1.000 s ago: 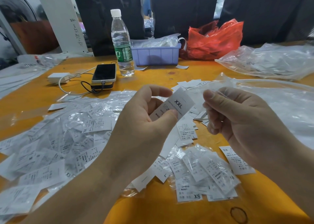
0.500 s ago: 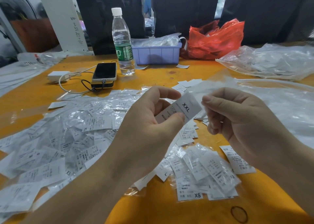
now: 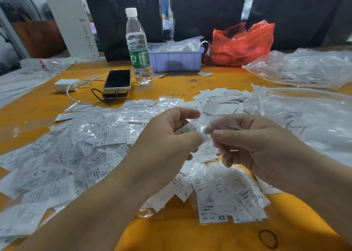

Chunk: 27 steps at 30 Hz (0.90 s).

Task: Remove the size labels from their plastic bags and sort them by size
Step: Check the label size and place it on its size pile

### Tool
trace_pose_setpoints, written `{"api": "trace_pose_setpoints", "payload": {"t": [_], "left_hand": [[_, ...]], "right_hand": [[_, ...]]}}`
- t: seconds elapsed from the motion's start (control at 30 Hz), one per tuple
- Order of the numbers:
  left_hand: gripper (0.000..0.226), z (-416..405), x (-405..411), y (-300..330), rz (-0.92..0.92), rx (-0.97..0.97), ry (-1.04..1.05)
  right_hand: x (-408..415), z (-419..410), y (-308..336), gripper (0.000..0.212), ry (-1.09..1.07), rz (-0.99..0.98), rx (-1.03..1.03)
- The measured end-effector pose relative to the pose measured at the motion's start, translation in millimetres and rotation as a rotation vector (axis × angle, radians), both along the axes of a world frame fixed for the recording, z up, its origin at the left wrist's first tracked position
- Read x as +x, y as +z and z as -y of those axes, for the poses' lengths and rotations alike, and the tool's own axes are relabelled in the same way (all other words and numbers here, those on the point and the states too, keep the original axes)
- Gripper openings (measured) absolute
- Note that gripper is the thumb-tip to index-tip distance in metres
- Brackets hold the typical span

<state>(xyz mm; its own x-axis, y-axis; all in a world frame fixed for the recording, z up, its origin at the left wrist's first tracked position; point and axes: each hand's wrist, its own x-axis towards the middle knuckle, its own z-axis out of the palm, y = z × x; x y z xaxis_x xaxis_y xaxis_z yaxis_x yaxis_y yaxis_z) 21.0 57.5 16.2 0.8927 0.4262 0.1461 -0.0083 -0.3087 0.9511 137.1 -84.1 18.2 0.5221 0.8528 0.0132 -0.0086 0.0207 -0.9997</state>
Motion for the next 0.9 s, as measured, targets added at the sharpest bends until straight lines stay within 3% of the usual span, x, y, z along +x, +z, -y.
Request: {"api": "trace_pose_setpoints", "payload": {"t": [0.27, 0.6, 0.7, 0.9], "left_hand": [[0.028, -3.6, -0.2, 3.4, -0.047, -0.063, -0.034], [0.011, -0.4, 0.4, 5.7, -0.048, -0.157, -0.054], [0.021, -0.2, 0.6, 4.7, -0.049, -0.193, -0.039], [0.018, -2.1, -1.6, 8.4, -0.012, -0.217, -0.037]], "right_hand": [[0.4, -0.6, 1.6, 0.016, -0.051, -0.148, 0.031], [-2.8, 1.2, 0.7, 0.014, -0.134, 0.032, 0.151], [-3.0, 1.4, 2.2, 0.008, -0.17, 0.058, 0.19], [0.9, 3.4, 4.7, 0.007, -0.267, 0.063, 0.221]]}}
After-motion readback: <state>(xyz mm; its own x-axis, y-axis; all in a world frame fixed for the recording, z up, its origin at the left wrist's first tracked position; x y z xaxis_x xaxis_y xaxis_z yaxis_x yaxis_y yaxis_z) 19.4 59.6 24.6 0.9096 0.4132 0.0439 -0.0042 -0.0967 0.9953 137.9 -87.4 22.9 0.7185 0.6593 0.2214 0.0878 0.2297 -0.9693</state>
